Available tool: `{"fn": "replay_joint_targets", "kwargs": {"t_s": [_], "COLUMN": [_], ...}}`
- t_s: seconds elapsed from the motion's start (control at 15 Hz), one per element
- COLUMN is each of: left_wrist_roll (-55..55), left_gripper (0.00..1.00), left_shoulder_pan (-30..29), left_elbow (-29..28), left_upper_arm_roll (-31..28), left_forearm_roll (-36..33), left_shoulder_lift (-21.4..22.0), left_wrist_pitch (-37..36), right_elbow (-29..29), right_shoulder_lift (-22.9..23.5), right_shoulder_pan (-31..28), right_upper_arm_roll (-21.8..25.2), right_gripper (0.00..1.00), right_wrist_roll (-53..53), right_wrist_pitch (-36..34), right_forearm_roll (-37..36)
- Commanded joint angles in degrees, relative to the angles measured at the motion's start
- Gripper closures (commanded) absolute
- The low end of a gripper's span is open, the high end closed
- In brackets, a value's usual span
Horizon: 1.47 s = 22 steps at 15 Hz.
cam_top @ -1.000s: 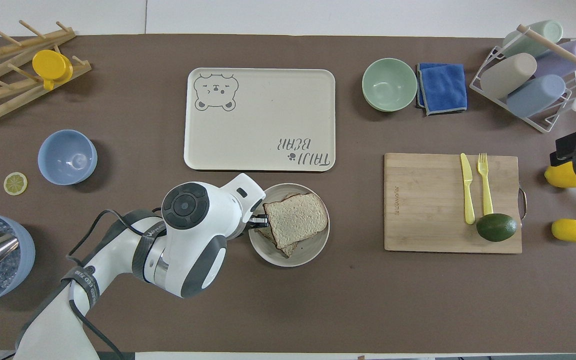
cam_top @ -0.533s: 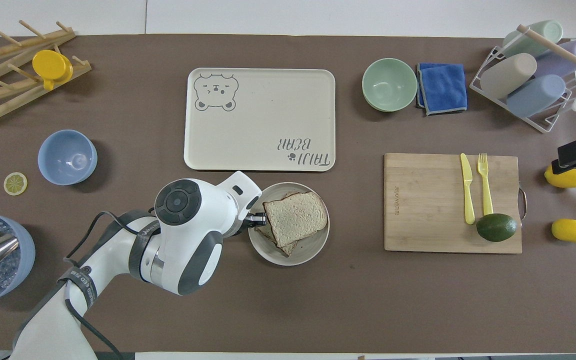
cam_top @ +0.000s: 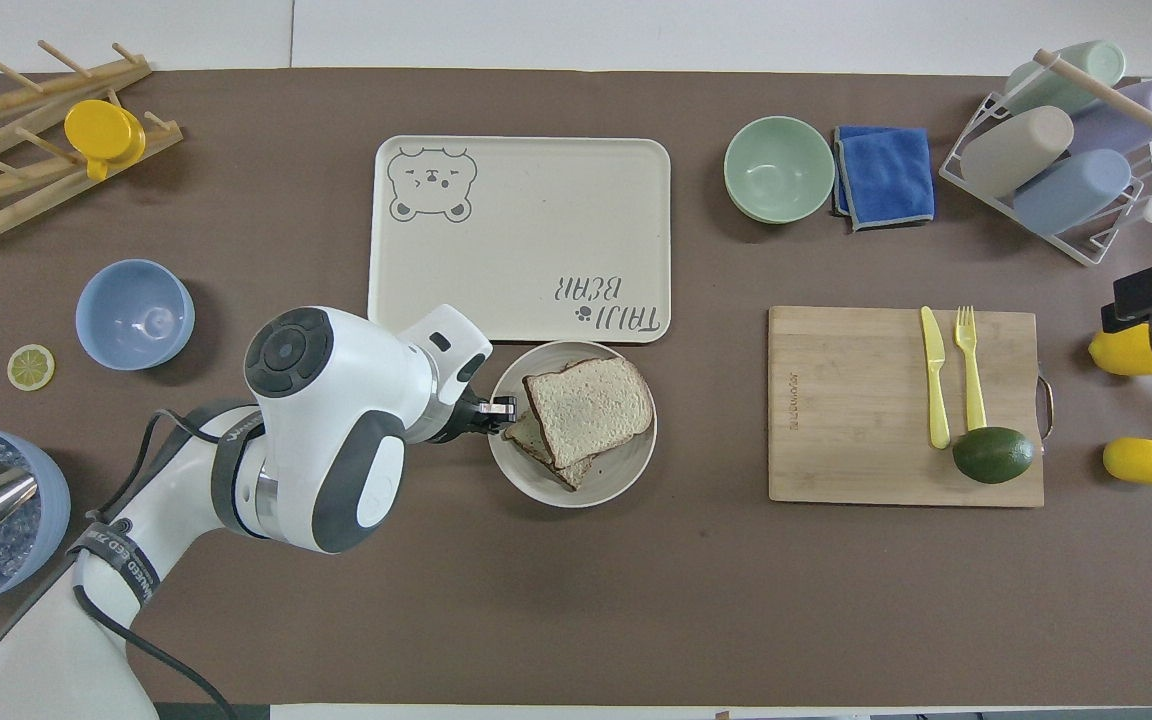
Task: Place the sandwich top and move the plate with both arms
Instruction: 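Move the grey plate onto the bear tray with the left gripper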
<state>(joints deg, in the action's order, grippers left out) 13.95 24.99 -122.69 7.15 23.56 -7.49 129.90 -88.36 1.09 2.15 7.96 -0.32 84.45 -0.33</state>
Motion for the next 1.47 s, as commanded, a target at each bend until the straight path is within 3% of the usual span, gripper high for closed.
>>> {"fn": "replay_joint_targets", "kwargs": {"t_s": [0.0,0.4,0.73,1.0,1.27,1.4], "left_wrist_roll": [-2.5,-3.6,-3.8,-3.5,-3.6,-3.8], "left_gripper": [1.00,1.00,1.00,1.00,1.00,1.00], "left_shoulder_pan": [-3.3,-8.1,-9.7,-10.8,-12.3,-12.3], "left_elbow": [4.6,13.1,22.7,32.8,38.0,37.4], "left_upper_arm_roll": [0.0,-0.4,-0.6,-0.8,-0.9,-0.8], "left_forearm_roll": [2.6,2.3,1.8,1.8,-0.3,-1.8], "left_shoulder_lift": [1.3,-2.2,-10.1,-19.4,-25.8,-26.1], "left_wrist_pitch": [-6.7,-7.6,-8.2,-8.5,-7.3,-4.1], "right_elbow": [-1.6,-1.6,-1.5,-1.5,-1.5,-1.5], "right_shoulder_lift": [-1.2,-1.2,-1.1,-1.2,-1.2,-1.2], "right_shoulder_pan": [0.0,0.5,0.4,0.4,0.4,0.4], "right_upper_arm_roll": [0.0,-0.1,-0.1,-0.1,-0.1,-0.1], "right_gripper": [0.00,0.00,0.00,0.00,0.00,0.00], "right_wrist_roll": [-1.0,-1.0,-1.3,-1.2,-1.3,-1.2], "right_wrist_pitch": [1.5,0.5,0.6,0.6,0.5,-0.2], "right_forearm_roll": [0.5,0.4,0.4,0.4,0.4,0.4]}}
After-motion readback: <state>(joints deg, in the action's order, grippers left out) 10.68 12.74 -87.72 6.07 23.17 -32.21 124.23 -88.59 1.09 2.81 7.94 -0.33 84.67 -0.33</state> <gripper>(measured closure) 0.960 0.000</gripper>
